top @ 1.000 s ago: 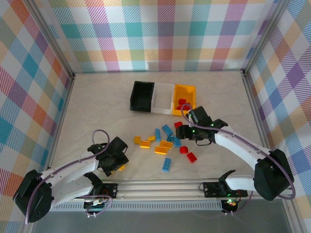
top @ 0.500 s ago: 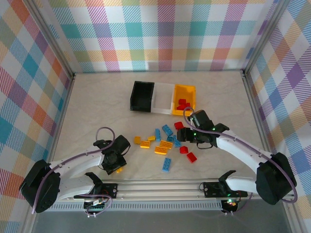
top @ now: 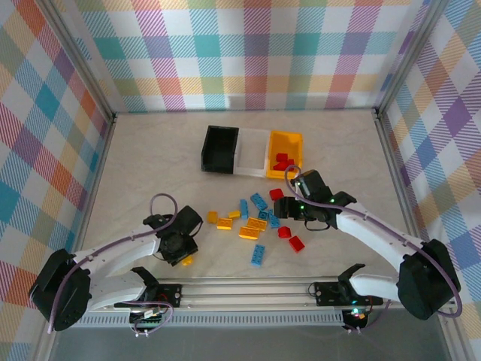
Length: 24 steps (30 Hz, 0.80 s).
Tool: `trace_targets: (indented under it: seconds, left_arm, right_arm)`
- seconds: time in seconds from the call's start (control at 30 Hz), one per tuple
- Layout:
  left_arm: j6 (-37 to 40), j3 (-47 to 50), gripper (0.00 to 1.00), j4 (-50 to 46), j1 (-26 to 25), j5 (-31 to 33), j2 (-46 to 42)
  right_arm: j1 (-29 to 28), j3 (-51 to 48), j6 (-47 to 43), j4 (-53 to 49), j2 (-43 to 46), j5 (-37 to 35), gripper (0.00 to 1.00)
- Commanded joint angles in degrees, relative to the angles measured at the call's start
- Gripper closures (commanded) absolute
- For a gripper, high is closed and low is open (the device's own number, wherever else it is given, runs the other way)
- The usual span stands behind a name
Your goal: Sort the legos into containers by color
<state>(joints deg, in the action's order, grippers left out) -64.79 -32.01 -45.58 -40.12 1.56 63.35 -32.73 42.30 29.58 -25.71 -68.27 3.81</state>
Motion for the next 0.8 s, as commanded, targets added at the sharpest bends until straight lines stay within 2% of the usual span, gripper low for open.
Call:
trace_targets:
  seconds: [0.0, 0.23, 0.33, 0.4, 0.5, 0.63, 0.77]
  left_arm:
    - [4.0, -6.7, 0.55, 0.1, -0.5, 2.3, -0.2]
    - [15.8, -24.7, 0.53, -2.1, 0.8, 8.5, 8.6]
    - [19.7, -31.9, 0.52, -5.0, 1.0, 8.7, 14.1]
    - [20.1, -33.2, 0.48, -8.0, 1.0, 7.8, 15.7]
    - [18.9, -27.7, 0.41, -9.9, 1.0, 5.9, 13.3]
    - [13.8, -15.0, 0.39, -10.3, 0.1, 3.4, 4.4]
    - [9.1, -6.8, 0.38, -11.4, -0.6, 3.3, -4.2]
  right_arm:
    - [-0.5, -0.6, 0.2, 0.0, 1.2, -0.5, 0.30]
    - [-0.5, 1.2, 0.6, -0.4, 0.2, 0.0, 0.31]
    - [-0.5, 2.1, 0.3, -2.0, 0.5, -0.3, 0.31]
    - [-0.5, 2.6, -0.3, -3.4, 1.0, 0.0, 0.30]
    - [-0.5, 1.8, -0.6, -3.8, 2.0, 0.0, 0.30]
    - [-0.5, 0.7, -0.2, -2.1, 0.8, 0.7, 0.30]
    - [-1.0, 1.3, 0.5, 0.4, -1.8, 2.6, 0.30]
